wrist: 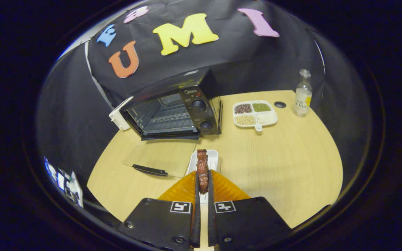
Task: Open the toaster oven, put the food inside, and close the toaster oven door.
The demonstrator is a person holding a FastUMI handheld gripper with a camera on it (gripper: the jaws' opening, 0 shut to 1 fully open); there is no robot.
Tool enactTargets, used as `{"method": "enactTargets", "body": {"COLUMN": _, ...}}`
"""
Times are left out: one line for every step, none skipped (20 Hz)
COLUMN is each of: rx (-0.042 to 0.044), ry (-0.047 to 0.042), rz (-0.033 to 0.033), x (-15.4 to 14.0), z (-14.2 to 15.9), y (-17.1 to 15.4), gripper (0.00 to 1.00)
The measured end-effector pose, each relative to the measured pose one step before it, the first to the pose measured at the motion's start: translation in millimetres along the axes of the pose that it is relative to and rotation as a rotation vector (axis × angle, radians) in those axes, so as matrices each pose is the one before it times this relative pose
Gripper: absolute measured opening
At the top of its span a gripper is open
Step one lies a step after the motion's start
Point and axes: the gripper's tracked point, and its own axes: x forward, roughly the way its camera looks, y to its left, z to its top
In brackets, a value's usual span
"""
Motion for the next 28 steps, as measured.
{"method": "enactTargets", "body": {"rx": -0.04291, "ry": -0.01857, "rz": -0.01037, "x": -3.18, "z": 1.06, "y": 10.03, "gripper": 0.11}}
{"method": "enactTargets", "body": {"rx": -0.03452, "ry": -0.01541, "rz": -0.00919, "x": -2.13, "z": 2.01, "y": 10.02, "gripper": 0.12}}
{"method": "enactTargets", "body": {"rx": -0.03183, "ry": -0.01446, "rz": -0.00591, "x": -1.78, "z": 0.73, "y": 10.76, "gripper": 0.12}}
{"method": "enactTargets", "body": {"rx": -0.03251, "ry": -0.01600, "rz": -0.00754, "x": -0.90, "z": 2.05, "y": 10.78, "gripper": 0.11}}
{"method": "enactTargets", "body": {"rx": -0.03361, "ry": -0.01592, "rz": -0.00909, "x": -0.08, "z": 2.20, "y": 10.94, "gripper": 0.11}}
{"method": "enactTargets", "body": {"rx": -0.03597, "ry": -0.01988, "rz": -0.00707, "x": 1.74, "z": 3.35, "y": 10.95, "gripper": 0.11}}
{"method": "enactTargets", "body": {"rx": -0.03501, "ry": -0.02472, "rz": -0.00577, "x": 1.96, "z": 3.78, "y": 11.46, "gripper": 0.11}}
{"method": "enactTargets", "body": {"rx": -0.03221, "ry": -0.02888, "rz": 0.00066, "x": 2.91, "z": 4.78, "y": 11.27, "gripper": 0.11}}
{"method": "enactTargets", "body": {"rx": -0.00960, "ry": -0.04180, "rz": 0.00037, "x": 3.97, "z": 6.07, "y": 12.72, "gripper": 0.12}}
{"method": "enactTargets", "body": {"rx": -0.00066, "ry": -0.04765, "rz": -0.01051, "x": 3.96, "z": 6.72, "y": 11.58, "gripper": 0.11}}
{"method": "enactTargets", "body": {"rx": -0.00762, "ry": -0.03824, "rz": -0.01005, "x": 4.41, "z": 4.56, "y": 10.26, "gripper": 0.11}}
{"method": "enactTargets", "body": {"rx": -0.00808, "ry": -0.03977, "rz": -0.00741, "x": 5.22, "z": 5.43, "y": 13.15, "gripper": 0.12}}
{"method": "enactTargets", "body": {"rx": 0.00358, "ry": -0.02685, "rz": -0.00064, "x": 3.91, "z": 4.30, "y": 11.72, "gripper": 0.11}}
{"method": "enactTargets", "body": {"rx": 0.01245, "ry": -0.02576, "rz": -0.00086, "x": 5.96, "z": 3.79, "y": 13.59, "gripper": 0.11}}
{"method": "enactTargets", "body": {"rx": 0.01534, "ry": -0.01541, "rz": -0.00199, "x": 5.91, "z": 0.74, "y": 10.82, "gripper": 0.11}}
{"method": "enactTargets", "body": {"rx": 0.01684, "ry": -0.01265, "rz": -0.00954, "x": 6.29, "z": 0.33, "y": 7.82, "gripper": 0.11}}
{"method": "enactTargets", "body": {"rx": 0.01607, "ry": -0.00582, "rz": -0.01162, "x": 8.33, "z": -0.62, "y": 5.51, "gripper": 0.11}}
{"method": "enactTargets", "body": {"rx": 0.01709, "ry": 0.00085, "rz": -0.00576, "x": 9.75, "z": -1.64, "y": 5.91, "gripper": 0.11}}
{"method": "enactTargets", "body": {"rx": 0.02259, "ry": 0.00295, "rz": -0.00217, "x": 8.35, "z": -1.75, "y": 4.00, "gripper": 0.11}}
{"method": "enactTargets", "body": {"rx": 0.02370, "ry": -0.00146, "rz": -0.00966, "x": 9.74, "z": -1.39, "y": 1.90, "gripper": 0.11}}
{"method": "enactTargets", "body": {"rx": 0.01573, "ry": -0.00572, "rz": -0.01524, "x": 9.64, "z": 1.17, "y": -3.42, "gripper": 0.11}}
{"method": "enactTargets", "body": {"rx": 0.01781, "ry": -0.00694, "rz": -0.01463, "x": 10.89, "z": 0.24, "y": -1.98, "gripper": 0.11}}
{"method": "enactTargets", "body": {"rx": 0.02265, "ry": -0.00270, "rz": -0.00517, "x": 10.27, "z": 0.95, "y": -1.39, "gripper": 0.11}}
{"method": "enactTargets", "body": {"rx": 0.02674, "ry": 0.00106, "rz": -0.00194, "x": 11.02, "z": 0.50, "y": -1.16, "gripper": 0.11}}
{"method": "enactTargets", "body": {"rx": 0.02321, "ry": 0.00564, "rz": -0.00441, "x": 10.55, "z": 0.15, "y": -2.89, "gripper": 0.11}}
{"method": "enactTargets", "body": {"rx": 0.03838, "ry": 0.00787, "rz": -0.00547, "x": 11.18, "z": 1.76, "y": -4.29, "gripper": 0.11}}
{"method": "enactTargets", "body": {"rx": 0.05983, "ry": 0.00033, "rz": 0.00474, "x": 10.59, "z": 3.24, "y": -2.24, "gripper": 0.11}}
{"method": "enactTargets", "body": {"rx": 0.06518, "ry": -0.00109, "rz": 0.01561, "x": 10.91, "z": 4.47, "y": -0.08, "gripper": 0.11}}
